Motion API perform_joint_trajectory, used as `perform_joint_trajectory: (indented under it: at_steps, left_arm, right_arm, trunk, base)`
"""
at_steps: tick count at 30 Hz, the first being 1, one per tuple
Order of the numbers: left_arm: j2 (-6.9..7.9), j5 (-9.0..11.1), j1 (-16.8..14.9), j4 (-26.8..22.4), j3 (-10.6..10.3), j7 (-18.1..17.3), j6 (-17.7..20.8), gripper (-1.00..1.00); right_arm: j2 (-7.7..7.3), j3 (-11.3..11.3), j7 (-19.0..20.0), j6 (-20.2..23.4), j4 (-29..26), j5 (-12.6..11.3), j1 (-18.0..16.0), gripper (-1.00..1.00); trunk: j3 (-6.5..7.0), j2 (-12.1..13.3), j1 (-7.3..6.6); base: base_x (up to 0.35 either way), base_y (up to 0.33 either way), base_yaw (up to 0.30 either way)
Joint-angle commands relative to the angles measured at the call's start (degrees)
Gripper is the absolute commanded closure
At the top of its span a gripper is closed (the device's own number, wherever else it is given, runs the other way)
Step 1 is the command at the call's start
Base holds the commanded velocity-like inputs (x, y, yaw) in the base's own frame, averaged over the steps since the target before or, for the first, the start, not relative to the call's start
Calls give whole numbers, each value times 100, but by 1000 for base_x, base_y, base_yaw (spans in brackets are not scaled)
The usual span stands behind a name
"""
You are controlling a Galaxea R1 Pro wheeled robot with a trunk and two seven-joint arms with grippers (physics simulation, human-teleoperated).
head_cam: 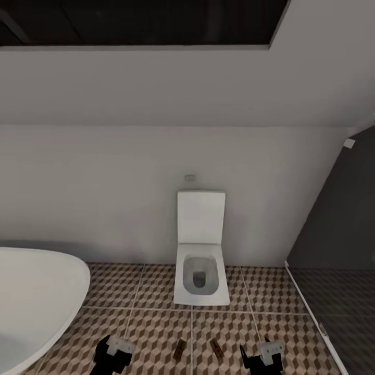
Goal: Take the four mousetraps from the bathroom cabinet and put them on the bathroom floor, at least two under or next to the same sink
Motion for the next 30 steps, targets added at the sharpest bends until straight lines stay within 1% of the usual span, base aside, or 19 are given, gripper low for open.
perform_joint_trajectory:
  at_steps: [1,30]
  left_arm:
    - [-5,23,-6,14,-49,16,-25,-100]
    - [-9,23,-6,13,-49,16,-16,-100]
  right_arm:
    - [-1,24,-8,-16,4,-3,-5,-100]
    - [8,24,-50,-16,3,-3,-5,-100]
  trunk:
    - [-2,-11,4]
    - [263,-11,4]
  base:
    - [0,0,0]
    - [0,0,0]
